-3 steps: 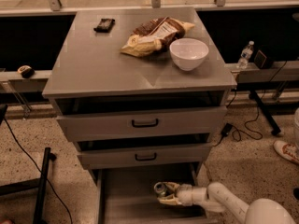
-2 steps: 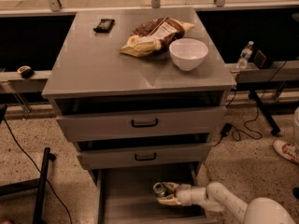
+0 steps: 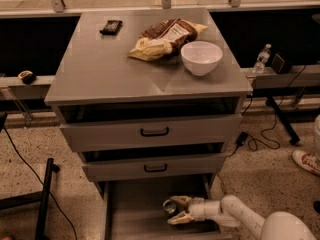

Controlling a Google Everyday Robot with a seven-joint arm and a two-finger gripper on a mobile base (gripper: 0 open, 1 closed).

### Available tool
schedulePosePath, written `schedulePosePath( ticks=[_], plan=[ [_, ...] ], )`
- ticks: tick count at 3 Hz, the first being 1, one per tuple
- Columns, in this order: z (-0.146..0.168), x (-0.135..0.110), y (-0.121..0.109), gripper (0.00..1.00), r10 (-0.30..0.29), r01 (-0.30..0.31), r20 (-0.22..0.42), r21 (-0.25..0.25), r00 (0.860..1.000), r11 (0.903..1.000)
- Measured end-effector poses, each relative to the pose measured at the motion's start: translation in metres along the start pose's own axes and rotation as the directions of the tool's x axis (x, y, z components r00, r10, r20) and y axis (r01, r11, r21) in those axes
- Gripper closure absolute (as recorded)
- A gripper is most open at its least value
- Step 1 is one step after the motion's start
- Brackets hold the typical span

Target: Place green can into bottom drawer

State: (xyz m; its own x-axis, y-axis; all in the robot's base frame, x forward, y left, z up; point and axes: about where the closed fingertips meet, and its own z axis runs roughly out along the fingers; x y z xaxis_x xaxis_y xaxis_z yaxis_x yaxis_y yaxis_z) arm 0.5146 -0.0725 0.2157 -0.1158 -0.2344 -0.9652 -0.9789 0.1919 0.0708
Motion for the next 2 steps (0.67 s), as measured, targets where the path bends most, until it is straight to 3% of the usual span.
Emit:
schedulePosePath(
  ticks=[2],
  plan=[
    [0.0001, 0.0000, 0.0000, 0.00, 0.000, 0.000, 0.000, 0.000, 1.000, 1.0000]
  ],
)
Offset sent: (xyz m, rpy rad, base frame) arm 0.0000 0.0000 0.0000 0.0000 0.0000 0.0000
